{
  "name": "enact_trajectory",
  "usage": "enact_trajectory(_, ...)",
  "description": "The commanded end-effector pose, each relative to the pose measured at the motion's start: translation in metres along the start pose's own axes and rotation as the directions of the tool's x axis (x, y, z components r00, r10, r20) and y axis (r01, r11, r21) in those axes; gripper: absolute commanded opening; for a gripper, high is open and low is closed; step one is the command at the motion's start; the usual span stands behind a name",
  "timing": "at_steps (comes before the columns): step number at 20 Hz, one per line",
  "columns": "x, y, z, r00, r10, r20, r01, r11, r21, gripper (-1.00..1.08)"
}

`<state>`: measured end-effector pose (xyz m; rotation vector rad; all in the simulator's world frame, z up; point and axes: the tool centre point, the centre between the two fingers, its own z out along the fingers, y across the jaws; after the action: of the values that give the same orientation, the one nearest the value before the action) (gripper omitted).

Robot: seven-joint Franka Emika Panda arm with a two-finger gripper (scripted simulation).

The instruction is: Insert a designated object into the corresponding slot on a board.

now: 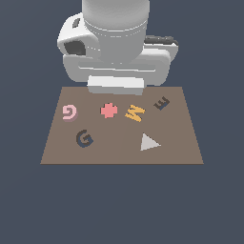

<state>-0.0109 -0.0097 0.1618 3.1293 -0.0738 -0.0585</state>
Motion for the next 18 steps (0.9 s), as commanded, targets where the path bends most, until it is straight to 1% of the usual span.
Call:
enact_trajectory(1,0.0,0.0,0.0,1.0,0.0,0.0,0.0,1.0,0.0,1.0)
enact_trajectory(5,-0.001,0.004,0.002,1.0,-0.005,-0.001,0.005,1.0,0.0,1.0)
enact_trajectory(9,-0.002,0.014,0.01,1.0,-0.018,-0.003,0.018,1.0,0.0,1.0)
enact_trajectory(14,-0.004,0.038,0.025,0.999,-0.047,-0.009,0.047,0.999,0.001,1.0)
enact_trajectory(18,-0.006,0.064,0.043,0.997,-0.08,-0.015,0.08,0.997,0.001,1.0)
